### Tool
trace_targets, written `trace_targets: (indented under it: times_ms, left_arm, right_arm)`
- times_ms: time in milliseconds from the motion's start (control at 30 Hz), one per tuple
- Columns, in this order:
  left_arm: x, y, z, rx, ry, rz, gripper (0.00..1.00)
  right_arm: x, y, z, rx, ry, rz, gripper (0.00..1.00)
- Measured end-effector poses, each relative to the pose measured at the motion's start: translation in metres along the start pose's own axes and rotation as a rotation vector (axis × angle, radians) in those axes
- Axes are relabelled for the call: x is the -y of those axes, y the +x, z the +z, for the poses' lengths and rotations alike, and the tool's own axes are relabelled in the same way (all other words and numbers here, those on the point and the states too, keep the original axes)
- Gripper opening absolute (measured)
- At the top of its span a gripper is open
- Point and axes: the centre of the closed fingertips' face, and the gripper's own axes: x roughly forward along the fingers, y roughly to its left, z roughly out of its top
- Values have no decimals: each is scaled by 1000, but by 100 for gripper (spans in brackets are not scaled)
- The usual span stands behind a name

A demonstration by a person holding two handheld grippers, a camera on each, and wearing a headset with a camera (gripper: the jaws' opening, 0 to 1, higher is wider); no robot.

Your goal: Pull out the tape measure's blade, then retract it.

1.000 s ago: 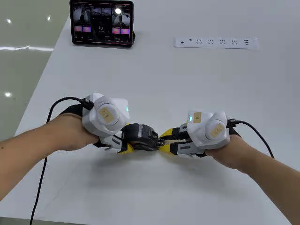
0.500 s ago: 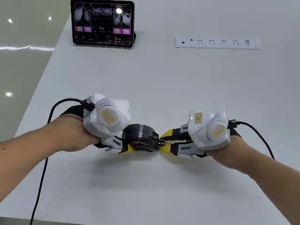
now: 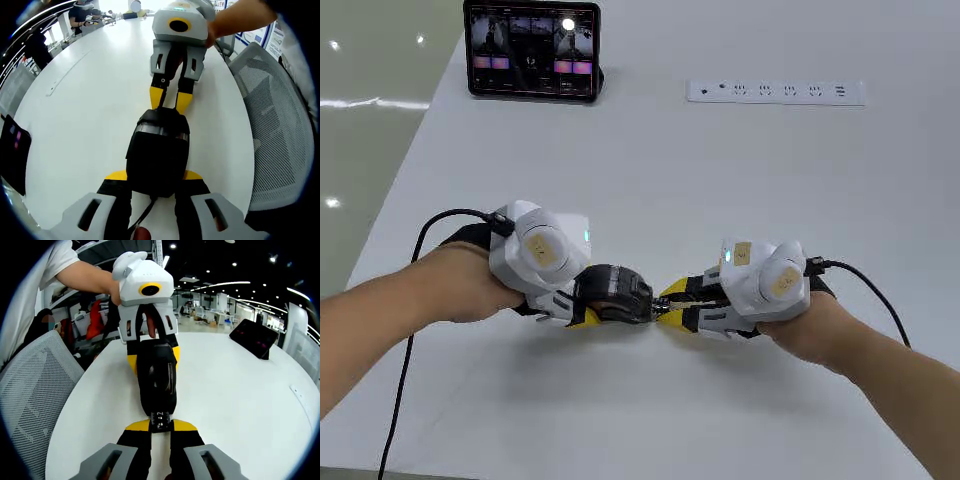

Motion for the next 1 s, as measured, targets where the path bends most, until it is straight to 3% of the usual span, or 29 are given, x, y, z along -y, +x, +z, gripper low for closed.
trace_targets:
  times_ms: [1000]
  left_arm:
    - [2, -2, 1, 5, -13, 0, 28]
  right_arm:
    - [4, -40, -26, -37, 16, -34, 10]
